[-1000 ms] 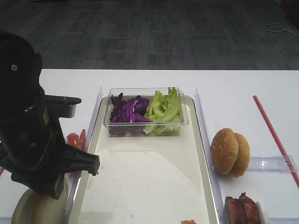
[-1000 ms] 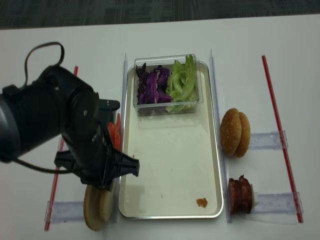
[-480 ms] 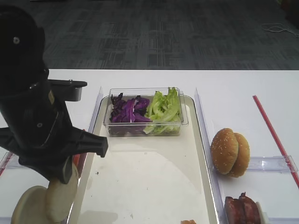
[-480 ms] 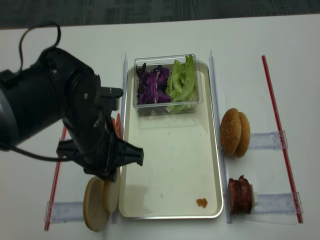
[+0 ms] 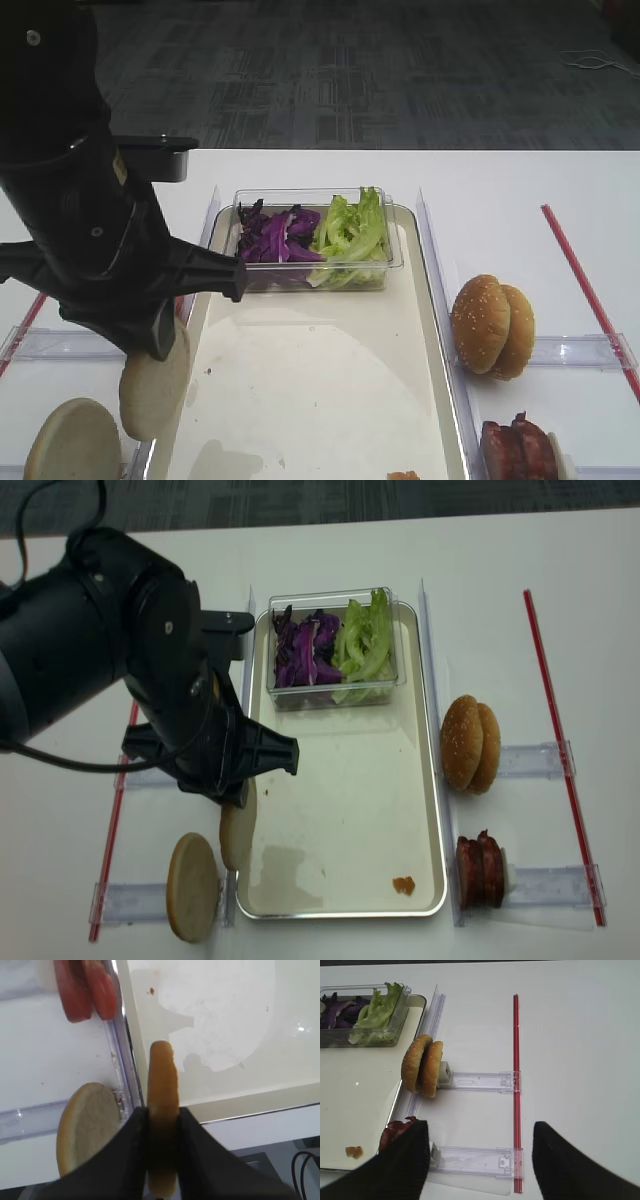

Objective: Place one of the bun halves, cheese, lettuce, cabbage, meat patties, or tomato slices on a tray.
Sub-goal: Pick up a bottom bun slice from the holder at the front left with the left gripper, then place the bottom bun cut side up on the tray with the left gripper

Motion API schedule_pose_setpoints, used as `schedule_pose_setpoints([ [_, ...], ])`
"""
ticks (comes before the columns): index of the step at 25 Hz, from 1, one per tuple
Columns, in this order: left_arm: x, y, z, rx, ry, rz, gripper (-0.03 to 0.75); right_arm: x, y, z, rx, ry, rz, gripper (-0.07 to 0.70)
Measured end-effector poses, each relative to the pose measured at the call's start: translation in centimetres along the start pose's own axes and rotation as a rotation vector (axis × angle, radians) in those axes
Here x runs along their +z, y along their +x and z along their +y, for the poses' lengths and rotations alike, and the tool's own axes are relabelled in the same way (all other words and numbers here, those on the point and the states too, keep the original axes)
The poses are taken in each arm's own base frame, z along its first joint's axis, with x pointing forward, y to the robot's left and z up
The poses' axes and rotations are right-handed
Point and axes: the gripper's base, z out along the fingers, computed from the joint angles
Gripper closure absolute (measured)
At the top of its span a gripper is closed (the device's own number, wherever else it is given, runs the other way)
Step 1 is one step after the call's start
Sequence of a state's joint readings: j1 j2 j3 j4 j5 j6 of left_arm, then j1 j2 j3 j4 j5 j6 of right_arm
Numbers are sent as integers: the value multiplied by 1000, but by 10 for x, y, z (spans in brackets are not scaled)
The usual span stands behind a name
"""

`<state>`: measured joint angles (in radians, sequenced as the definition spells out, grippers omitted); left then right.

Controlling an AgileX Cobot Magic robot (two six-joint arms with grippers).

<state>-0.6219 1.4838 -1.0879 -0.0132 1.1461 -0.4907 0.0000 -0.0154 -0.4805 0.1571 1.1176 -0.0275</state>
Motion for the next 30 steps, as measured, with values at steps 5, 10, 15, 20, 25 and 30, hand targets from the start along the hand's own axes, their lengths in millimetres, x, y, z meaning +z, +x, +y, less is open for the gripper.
schedule_pose_setpoints([
  [5, 0, -2, -1, 3, 12, -19, 568, 0, 0, 0, 0, 0, 0, 178],
  [10, 5, -1, -6, 7, 84, -22, 569, 0, 0, 0, 0, 0, 0, 178],
  [15, 8, -7, 4, -27, 218, -1, 569, 0, 0, 0, 0, 0, 0, 178],
  [20, 21, -9, 13, -57, 397, -2, 569, 0, 0, 0, 2, 0, 0, 178],
  [25, 30, -5, 9, -38, 549, -31, 569, 0, 0, 0, 2, 0, 0, 178],
  [30, 36, -3, 12, -51, 668, -61, 570, 0, 0, 0, 2, 0, 2, 178],
])
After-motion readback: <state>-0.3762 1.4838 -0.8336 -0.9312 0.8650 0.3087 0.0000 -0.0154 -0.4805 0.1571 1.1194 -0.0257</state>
